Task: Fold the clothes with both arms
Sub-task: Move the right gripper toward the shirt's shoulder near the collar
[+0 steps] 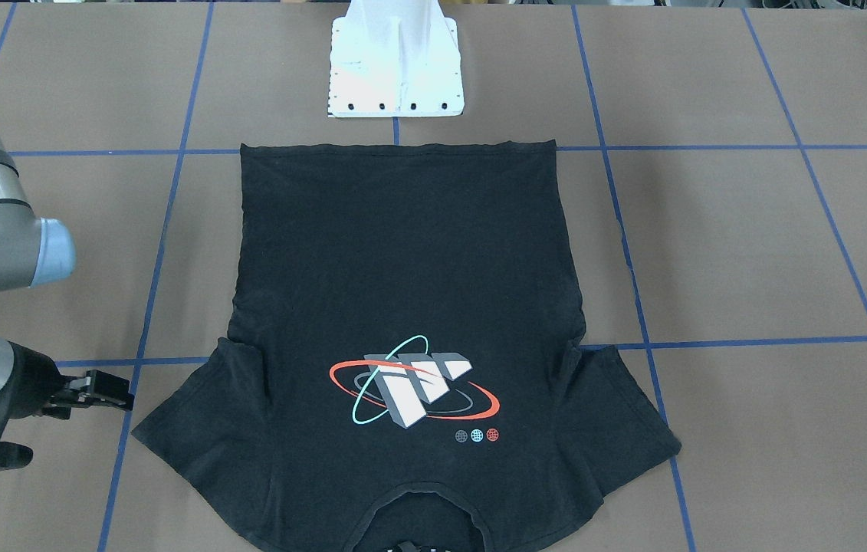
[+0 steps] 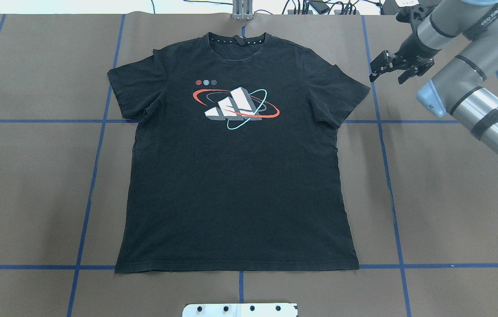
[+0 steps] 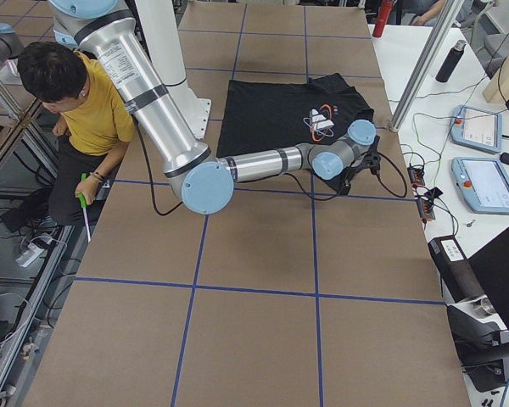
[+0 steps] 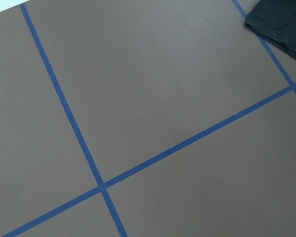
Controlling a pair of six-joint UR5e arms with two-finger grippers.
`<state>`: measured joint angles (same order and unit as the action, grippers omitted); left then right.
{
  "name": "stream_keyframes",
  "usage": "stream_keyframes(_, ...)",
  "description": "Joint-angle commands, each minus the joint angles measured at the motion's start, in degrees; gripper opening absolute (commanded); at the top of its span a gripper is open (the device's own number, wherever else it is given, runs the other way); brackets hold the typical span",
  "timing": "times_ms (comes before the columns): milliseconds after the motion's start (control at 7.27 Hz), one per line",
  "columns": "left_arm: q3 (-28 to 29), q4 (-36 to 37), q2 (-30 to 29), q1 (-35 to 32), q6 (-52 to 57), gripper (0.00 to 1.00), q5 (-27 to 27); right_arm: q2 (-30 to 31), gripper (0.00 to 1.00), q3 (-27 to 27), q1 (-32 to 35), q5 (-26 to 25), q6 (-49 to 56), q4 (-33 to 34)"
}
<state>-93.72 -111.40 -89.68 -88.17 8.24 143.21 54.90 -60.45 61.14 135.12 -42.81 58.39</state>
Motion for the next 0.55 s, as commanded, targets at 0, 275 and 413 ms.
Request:
stream_keyframes(0,-0.8,0.0,0.1,-0.1,-0.1,1.0,0.1,-3.9,0.91,8.6,-1.0,-0.1,-5.8,-8.4)
stream_keyframes(275,-0.9,0.0,0.2,-0.1,-0.1,1.0,0.1,-4.5,0.89,10.4,-1.8,-0.3,-6.1,-8.7)
stream_keyframes(413,-0.8,0.0,0.2,-0.1,0.0,1.0,0.1,-4.6,0.89,10.6,-2.3,-1.4,-6.1,-8.7)
